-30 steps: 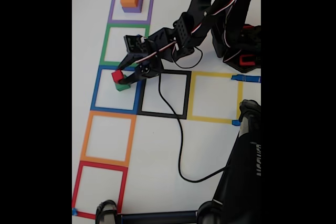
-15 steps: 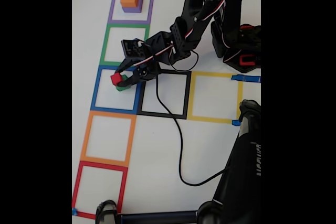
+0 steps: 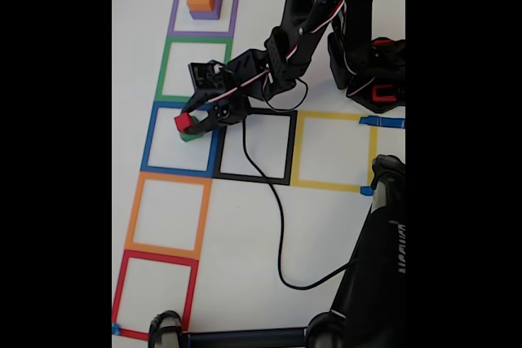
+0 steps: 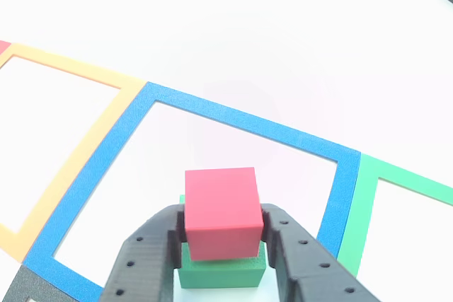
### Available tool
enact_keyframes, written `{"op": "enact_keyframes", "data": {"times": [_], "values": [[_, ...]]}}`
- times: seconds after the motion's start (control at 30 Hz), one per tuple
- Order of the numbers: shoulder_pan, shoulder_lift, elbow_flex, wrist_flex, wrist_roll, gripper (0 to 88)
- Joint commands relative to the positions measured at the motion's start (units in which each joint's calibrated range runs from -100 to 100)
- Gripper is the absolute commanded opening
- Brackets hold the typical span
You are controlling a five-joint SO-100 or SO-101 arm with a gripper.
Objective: Tower of hanoi
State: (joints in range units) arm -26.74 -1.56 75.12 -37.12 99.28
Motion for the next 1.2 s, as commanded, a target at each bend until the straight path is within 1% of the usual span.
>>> {"op": "enact_keyframes", "data": {"times": [0.0, 0.4, 0.5, 0.67, 0.8, 0.97, 1.03, 1.17], "values": [[0.76, 0.07, -2.03, -1.66, 0.72, 3.4], [0.95, 2.09, -2.39, -3.61, 0.72, 8.0], [1.14, 2.33, -2.58, -3.61, 0.72, 10.8], [1.72, 2.49, -3.12, -3.61, 0.72, 18.2], [2.2, 2.09, -3.39, -3.61, 0.72, 19.1], [2.58, -0.98, -3.3, -3.36, 0.72, 18.1], [2.39, -3.4, -3.39, -2.07, 0.72, 14.6], [2.2, -10.35, -5.94, 6.6, 0.72, 8.7]]}}
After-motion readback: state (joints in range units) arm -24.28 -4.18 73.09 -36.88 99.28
